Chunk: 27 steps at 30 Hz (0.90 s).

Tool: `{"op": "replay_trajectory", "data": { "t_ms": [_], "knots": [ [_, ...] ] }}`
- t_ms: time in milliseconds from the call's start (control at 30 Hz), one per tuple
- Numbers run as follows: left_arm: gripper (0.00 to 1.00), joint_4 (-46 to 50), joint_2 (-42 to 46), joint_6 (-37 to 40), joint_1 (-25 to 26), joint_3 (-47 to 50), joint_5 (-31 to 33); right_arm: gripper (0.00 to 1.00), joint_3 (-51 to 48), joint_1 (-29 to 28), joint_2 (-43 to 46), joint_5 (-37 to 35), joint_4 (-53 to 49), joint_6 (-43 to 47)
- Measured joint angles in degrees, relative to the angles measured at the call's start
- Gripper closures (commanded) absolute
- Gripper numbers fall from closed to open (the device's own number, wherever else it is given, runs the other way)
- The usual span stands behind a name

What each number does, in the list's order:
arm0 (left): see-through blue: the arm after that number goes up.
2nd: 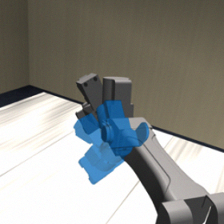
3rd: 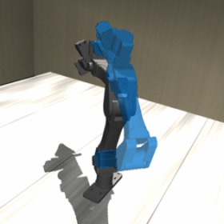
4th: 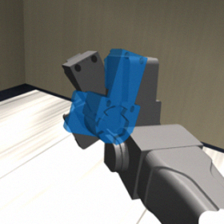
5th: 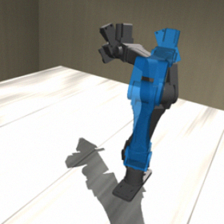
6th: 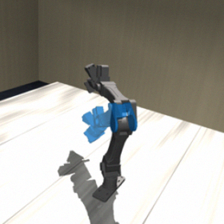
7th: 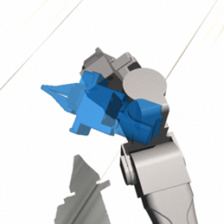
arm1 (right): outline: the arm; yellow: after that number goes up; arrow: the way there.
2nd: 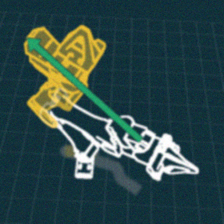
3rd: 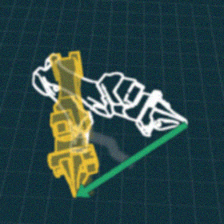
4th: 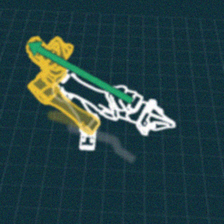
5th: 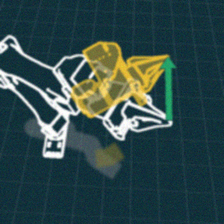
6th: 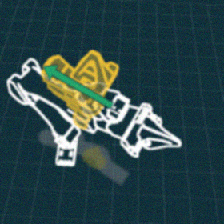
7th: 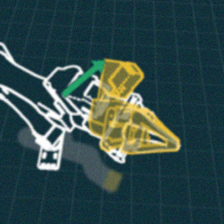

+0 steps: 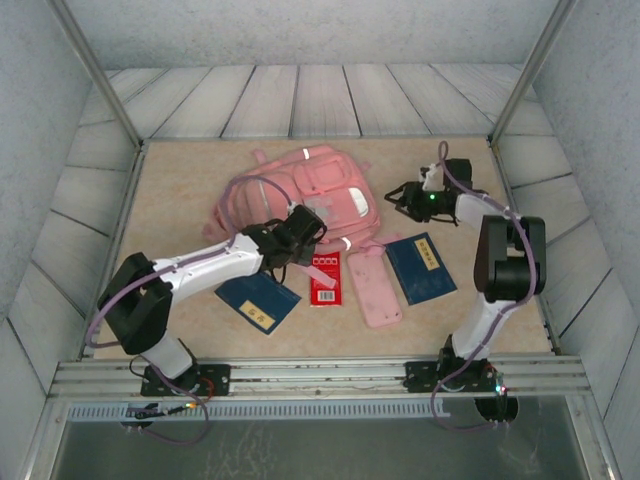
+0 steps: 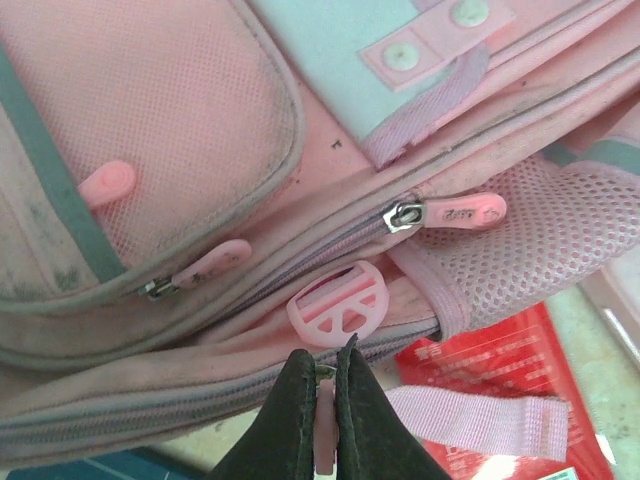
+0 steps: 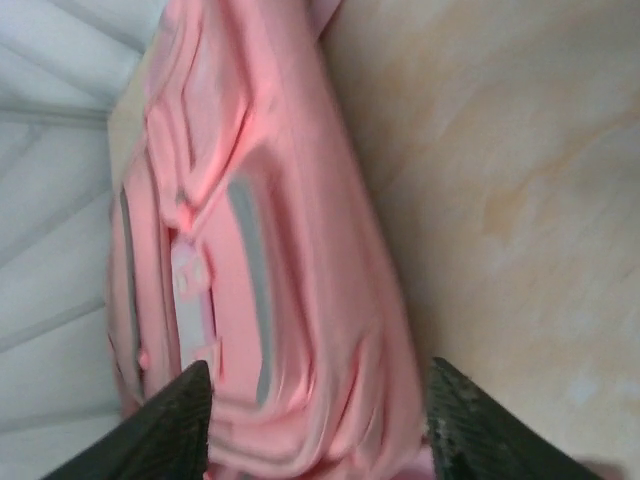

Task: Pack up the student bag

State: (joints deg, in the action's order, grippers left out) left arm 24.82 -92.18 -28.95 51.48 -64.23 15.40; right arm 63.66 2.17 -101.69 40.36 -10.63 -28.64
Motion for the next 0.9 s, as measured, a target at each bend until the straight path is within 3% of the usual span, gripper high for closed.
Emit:
{"op": "replay_trajectory", "data": {
  "t_ms": [233,400,667,900],
  "knots": [
    [1.0,-2.34,-4.11,1.22,-0.11,-6.82,-4.42,0.29,-13.73,-4.26,20.98,-3.91,-1.16,-4.04],
    [1.0,-6.45,-5.64,1.73,-0.11,-8.76,-8.61,0.28,-21.14,-7.37,28.46,-7.26,0.94,-11.58],
    [1.0,-11.3,-5.81,1.42,-0.37,-8.9,-12.31,0.29,-23.63,-9.77,26.93,-9.22,8.81,-21.55],
    [1.0,-14.34,-5.81,0.44,-0.37,-8.2,-13.97,0.41,-23.63,-12.48,20.15,-10.71,17.38,-28.57]
  ]
}}
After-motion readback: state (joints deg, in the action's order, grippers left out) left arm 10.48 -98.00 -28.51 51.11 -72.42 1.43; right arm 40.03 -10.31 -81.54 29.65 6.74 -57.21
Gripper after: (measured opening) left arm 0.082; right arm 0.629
